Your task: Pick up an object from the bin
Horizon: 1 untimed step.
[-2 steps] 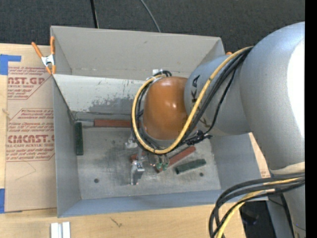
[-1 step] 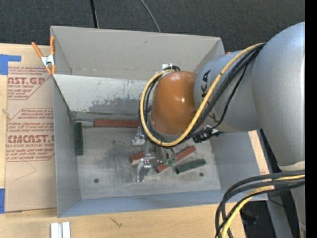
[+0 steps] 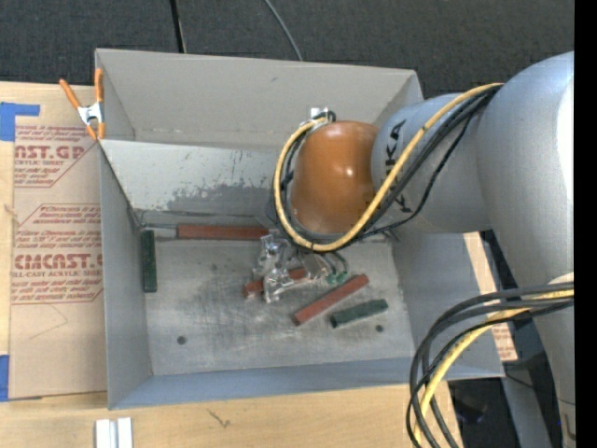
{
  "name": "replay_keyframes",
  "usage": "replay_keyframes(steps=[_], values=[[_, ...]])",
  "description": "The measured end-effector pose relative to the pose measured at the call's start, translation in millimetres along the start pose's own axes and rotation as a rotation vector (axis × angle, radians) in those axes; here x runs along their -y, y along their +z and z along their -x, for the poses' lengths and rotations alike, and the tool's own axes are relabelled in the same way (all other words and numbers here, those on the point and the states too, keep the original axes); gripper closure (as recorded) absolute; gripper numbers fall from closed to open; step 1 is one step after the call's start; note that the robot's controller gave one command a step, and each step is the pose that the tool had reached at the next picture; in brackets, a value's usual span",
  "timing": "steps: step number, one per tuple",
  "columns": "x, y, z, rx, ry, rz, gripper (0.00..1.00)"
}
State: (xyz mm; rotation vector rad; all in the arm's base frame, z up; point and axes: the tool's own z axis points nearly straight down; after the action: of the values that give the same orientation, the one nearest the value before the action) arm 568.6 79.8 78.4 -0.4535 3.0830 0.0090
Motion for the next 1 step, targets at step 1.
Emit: replay_keyframes(steps=[1], values=[[0.1,0.0,0.0,0.0,0.0,0.0,1.0]])
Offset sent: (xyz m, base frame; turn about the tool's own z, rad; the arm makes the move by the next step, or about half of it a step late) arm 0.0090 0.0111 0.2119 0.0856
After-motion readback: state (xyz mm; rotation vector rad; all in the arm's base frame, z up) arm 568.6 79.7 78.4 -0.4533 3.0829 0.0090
